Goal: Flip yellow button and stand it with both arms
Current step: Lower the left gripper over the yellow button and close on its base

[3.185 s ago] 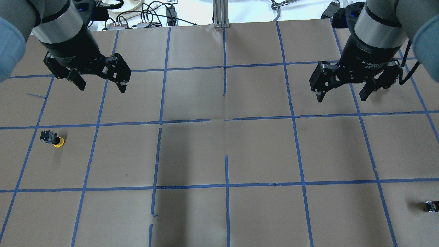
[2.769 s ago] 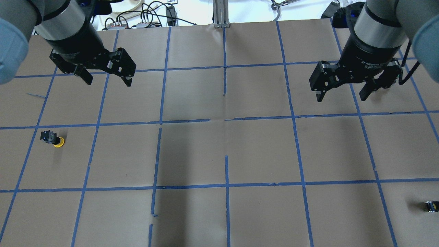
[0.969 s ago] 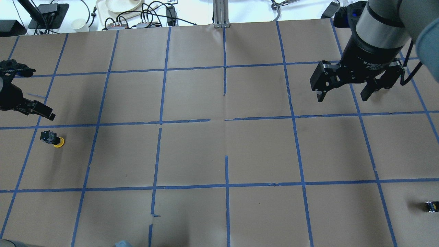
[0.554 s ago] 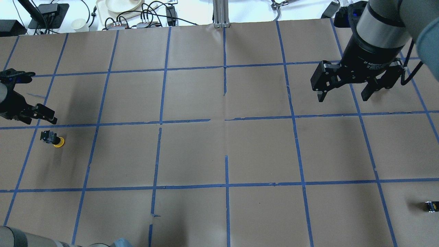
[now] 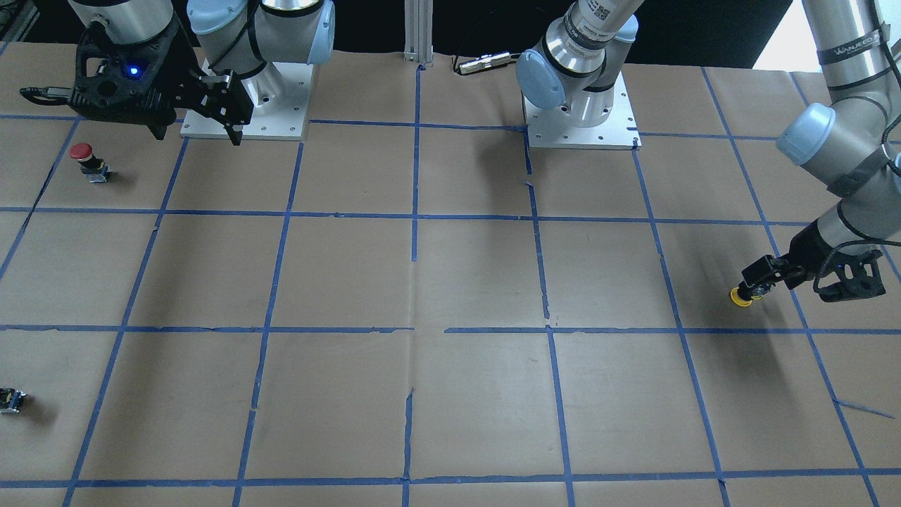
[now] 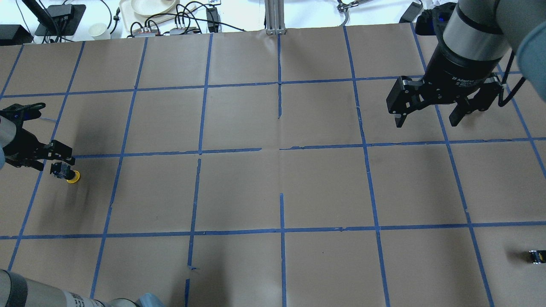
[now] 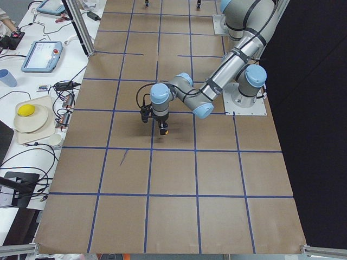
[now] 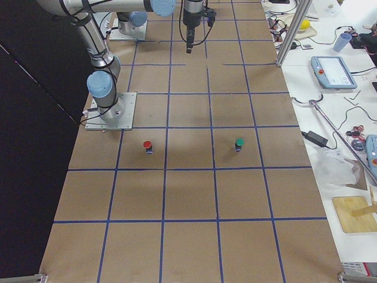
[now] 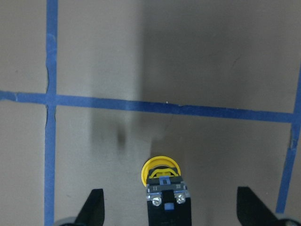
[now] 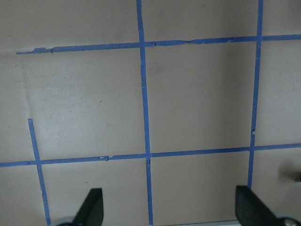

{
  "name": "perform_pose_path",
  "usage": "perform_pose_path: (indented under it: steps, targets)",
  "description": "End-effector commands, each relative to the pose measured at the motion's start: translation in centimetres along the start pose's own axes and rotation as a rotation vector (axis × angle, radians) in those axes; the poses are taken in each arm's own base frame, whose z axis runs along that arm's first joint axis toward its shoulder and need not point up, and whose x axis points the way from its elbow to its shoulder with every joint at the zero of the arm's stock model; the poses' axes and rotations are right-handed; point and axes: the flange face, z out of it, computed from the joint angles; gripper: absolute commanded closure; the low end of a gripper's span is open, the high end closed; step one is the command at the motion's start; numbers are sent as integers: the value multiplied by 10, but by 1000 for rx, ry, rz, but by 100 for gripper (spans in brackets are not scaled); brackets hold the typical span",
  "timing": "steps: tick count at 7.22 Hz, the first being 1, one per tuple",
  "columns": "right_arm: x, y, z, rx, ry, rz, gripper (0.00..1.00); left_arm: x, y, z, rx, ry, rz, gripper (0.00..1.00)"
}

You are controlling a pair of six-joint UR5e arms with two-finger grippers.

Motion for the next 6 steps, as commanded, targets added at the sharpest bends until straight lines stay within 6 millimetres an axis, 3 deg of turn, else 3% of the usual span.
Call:
perform_pose_path:
  steps: [1, 3, 5, 6]
  targets:
    - [0, 0, 0, 4, -1, 0, 0, 3, 6, 12, 11, -2, -52, 12]
    - [2, -1, -1, 5, 0, 6, 0, 2, 4, 7, 19, -9, -52, 25]
    - [3, -4, 1, 8, 0, 22, 0, 3, 5, 3, 16, -7, -48, 48]
    - [7, -5, 2, 4, -1, 41, 0, 3, 6, 1, 6, -1, -48, 55]
